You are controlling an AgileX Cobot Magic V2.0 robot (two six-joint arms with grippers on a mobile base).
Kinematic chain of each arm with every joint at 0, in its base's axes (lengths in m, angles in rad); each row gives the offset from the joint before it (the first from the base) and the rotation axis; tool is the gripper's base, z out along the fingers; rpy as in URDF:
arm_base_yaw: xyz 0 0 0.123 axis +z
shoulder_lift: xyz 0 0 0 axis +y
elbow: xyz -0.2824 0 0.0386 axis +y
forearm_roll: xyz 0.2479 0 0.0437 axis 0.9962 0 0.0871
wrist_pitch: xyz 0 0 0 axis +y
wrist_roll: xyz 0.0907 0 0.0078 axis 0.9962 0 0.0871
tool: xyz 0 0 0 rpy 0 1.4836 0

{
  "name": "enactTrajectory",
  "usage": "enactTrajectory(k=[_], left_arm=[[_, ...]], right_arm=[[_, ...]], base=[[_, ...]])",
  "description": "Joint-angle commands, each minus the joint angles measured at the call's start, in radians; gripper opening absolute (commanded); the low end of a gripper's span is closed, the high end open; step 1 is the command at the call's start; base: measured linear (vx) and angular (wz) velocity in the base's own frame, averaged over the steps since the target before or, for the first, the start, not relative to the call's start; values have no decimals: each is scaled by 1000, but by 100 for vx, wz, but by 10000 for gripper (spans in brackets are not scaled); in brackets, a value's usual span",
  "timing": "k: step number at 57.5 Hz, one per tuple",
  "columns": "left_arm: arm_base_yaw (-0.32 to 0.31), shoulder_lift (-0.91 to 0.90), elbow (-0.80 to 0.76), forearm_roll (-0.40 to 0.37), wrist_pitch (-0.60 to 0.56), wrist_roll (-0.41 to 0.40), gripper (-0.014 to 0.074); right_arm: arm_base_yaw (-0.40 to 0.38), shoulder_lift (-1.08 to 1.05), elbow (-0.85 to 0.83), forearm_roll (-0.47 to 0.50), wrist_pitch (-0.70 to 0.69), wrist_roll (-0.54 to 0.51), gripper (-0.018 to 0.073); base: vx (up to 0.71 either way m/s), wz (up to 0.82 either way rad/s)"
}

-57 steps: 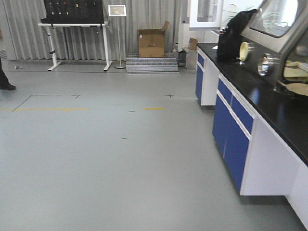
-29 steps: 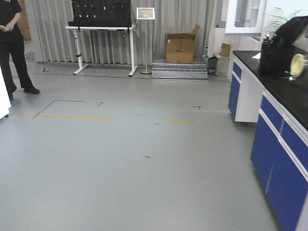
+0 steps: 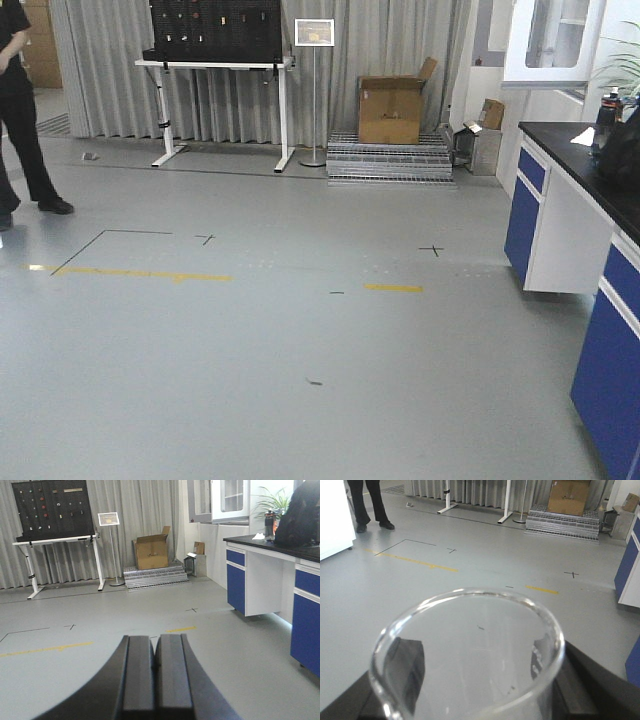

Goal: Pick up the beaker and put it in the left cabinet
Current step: 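Drive the base across the lab holding the beaker in the right gripper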

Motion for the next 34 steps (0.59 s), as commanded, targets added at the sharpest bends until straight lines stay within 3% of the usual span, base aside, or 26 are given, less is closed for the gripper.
enactTrajectory(k=[1, 34], left_arm=[[-4, -19, 16, -8, -84, -3, 1], [-4, -19, 16, -8, -84, -3, 1]], right_arm=[[-3, 9, -28, -31, -69, -5, -4], [-3, 9, -28, -31, -69, -5, -4]], base=[[71, -7], [70, 0]])
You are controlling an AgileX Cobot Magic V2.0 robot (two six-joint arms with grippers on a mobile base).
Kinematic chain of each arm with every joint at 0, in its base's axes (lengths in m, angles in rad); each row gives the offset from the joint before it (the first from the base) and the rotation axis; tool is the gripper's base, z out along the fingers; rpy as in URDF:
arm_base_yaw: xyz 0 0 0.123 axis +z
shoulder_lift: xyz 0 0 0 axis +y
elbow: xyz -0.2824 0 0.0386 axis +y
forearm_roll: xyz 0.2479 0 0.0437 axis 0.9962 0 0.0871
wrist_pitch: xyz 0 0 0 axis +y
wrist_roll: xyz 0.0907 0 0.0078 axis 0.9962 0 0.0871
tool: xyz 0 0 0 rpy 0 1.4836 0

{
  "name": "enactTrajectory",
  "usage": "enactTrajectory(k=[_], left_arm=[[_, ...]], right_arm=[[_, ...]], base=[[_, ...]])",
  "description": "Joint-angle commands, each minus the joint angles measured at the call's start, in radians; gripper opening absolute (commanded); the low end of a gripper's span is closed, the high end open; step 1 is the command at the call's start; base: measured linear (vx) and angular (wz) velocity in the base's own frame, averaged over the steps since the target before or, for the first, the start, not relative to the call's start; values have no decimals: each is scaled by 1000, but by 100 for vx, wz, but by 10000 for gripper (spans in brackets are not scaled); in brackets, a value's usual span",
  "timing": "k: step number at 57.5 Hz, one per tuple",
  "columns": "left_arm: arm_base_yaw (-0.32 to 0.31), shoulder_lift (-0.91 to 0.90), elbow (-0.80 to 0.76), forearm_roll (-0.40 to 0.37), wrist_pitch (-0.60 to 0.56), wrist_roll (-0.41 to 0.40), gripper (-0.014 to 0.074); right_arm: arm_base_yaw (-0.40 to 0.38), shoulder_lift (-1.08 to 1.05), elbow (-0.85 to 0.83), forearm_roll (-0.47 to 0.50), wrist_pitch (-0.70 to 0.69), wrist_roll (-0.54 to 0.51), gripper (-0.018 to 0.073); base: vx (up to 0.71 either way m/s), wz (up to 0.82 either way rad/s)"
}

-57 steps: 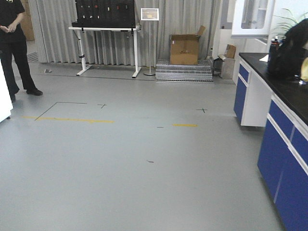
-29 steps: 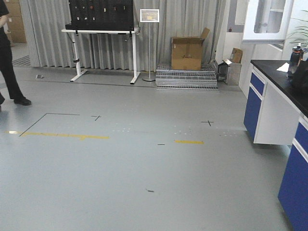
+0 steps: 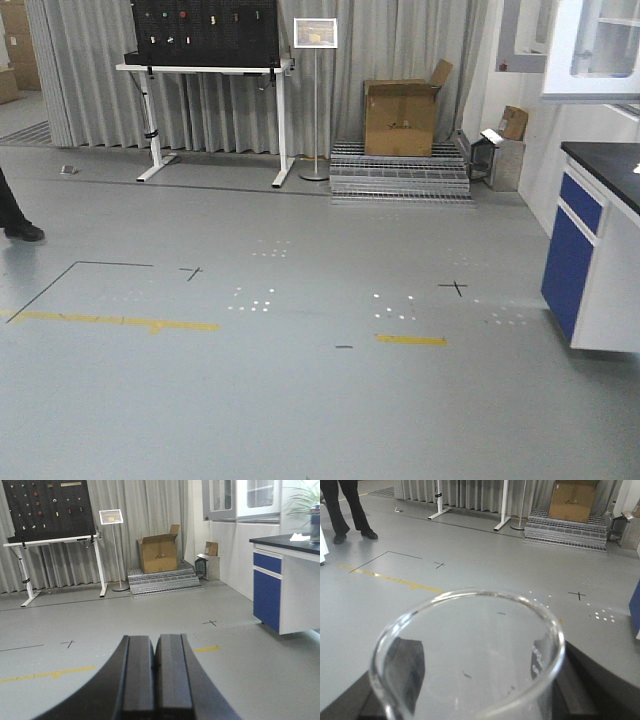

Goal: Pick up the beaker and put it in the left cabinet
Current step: 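Drive the base across the lab holding the beaker in the right gripper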

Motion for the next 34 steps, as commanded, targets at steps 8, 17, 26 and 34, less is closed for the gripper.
enactTrajectory(k=[8, 17, 26, 34], left_arm=[[-4, -19, 16, -8, -84, -3, 1], [-4, -19, 16, -8, -84, -3, 1], [-4, -19, 16, -8, -84, -3, 1], [-4, -19, 16, -8, -84, -3, 1]], right_arm=[[-3, 9, -28, -31, -69, -5, -4], [-3, 9, -28, -31, -69, -5, -4], [-3, 9, -28, -31, -69, -5, -4], [-3, 9, -28, -33, -69, -5, -4]], base=[[73, 5], [74, 4], [75, 1], [76, -3]])
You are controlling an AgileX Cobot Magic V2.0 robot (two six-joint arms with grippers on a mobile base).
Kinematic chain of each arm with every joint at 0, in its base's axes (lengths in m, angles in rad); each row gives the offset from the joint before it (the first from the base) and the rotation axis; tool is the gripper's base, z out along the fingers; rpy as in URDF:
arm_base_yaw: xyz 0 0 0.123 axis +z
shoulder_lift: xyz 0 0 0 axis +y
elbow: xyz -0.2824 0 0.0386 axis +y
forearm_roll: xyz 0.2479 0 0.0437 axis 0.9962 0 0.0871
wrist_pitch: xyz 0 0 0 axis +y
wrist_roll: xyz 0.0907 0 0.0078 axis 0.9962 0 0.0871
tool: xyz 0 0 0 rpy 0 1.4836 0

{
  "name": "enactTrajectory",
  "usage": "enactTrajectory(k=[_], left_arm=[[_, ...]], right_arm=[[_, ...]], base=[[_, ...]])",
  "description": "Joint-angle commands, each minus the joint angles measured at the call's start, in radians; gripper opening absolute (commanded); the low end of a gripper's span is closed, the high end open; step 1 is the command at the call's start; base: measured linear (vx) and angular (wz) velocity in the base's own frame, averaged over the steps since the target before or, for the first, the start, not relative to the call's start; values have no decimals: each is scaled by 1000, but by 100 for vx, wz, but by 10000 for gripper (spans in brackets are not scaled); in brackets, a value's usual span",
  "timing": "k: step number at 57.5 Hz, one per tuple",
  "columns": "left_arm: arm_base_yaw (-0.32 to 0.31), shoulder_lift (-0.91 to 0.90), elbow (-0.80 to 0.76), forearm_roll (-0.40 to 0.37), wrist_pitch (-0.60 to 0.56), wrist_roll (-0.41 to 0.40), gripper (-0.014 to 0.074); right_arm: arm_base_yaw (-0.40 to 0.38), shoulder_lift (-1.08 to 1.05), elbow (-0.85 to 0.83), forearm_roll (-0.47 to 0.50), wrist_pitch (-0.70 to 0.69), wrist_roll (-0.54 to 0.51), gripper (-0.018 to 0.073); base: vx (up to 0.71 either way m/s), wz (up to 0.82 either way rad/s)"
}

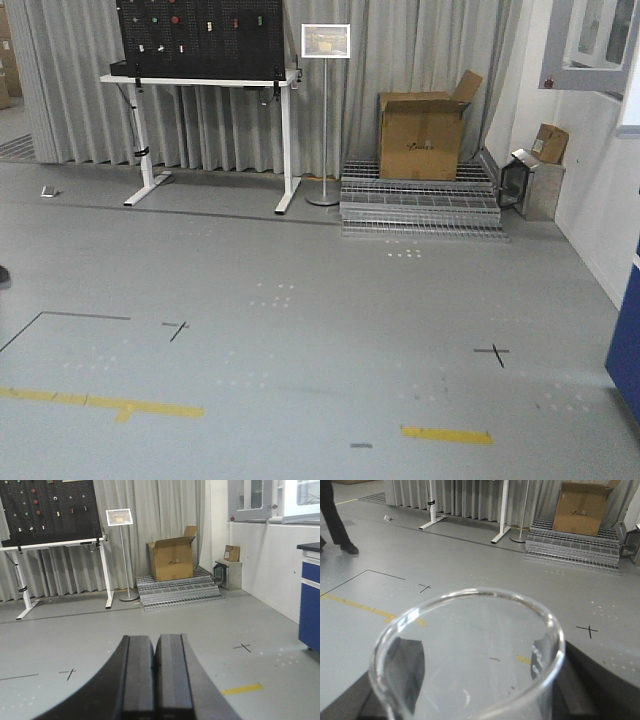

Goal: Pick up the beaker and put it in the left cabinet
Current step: 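Drive the base across the lab holding the beaker in the right gripper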

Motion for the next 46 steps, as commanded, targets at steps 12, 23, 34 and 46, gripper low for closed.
enactTrajectory(k=[12, 23, 34, 46], left_arm=[[-4, -19, 16, -8, -84, -3, 1], [-4, -19, 16, -8, -84, -3, 1], [-4, -19, 16, -8, -84, -3, 1], [-4, -19, 16, -8, -84, -3, 1]], right_arm=[[-3, 9, -28, -28, -71, -5, -4], [-3, 9, -28, -28, -71, -5, -4], [-3, 9, -28, -28, -71, -5, -4], [-3, 9, -28, -28, -70, -5, -4]], base=[[75, -6], [74, -10], [73, -9], [73, -5]])
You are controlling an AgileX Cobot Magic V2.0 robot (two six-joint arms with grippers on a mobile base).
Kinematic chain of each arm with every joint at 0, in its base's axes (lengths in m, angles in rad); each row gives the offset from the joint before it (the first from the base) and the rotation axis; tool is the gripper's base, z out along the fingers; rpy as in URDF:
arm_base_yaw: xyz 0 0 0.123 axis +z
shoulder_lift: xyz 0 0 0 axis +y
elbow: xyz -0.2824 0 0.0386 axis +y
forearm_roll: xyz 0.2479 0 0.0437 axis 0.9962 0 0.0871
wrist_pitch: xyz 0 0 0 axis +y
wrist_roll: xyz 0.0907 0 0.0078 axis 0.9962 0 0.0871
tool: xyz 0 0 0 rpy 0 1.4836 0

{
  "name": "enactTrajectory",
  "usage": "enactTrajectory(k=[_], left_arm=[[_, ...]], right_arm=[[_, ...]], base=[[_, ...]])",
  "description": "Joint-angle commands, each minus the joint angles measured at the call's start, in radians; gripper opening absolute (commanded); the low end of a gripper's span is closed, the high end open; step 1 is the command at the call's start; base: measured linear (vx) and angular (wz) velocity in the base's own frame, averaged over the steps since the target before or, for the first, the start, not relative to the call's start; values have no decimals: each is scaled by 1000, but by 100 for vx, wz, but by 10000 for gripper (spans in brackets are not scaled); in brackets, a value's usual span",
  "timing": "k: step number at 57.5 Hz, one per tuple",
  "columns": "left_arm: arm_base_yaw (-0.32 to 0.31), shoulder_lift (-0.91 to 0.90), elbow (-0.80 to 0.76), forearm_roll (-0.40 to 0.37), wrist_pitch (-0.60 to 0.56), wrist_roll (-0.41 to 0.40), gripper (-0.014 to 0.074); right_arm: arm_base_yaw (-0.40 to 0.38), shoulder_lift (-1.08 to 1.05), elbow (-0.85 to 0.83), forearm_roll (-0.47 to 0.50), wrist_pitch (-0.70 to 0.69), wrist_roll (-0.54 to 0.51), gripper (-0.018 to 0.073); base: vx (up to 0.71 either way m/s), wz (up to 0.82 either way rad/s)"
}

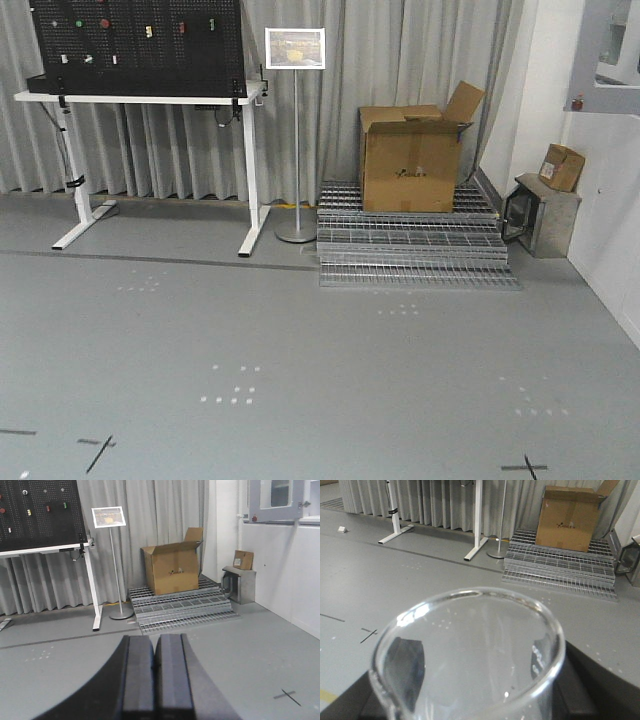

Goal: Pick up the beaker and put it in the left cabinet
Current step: 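Turn the base toward the open white cabinet with the blue tray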

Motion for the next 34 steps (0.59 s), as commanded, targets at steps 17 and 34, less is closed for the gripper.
enactTrajectory(k=[17, 34], left_arm=[[-4, -19, 16, -8, -84, -3, 1], [-4, -19, 16, -8, -84, -3, 1]], right_arm=[[-3, 9, -30, -28, -72, -5, -4], [-3, 9, -30, -28, -72, -5, -4]], base=[[74, -4], [73, -6]])
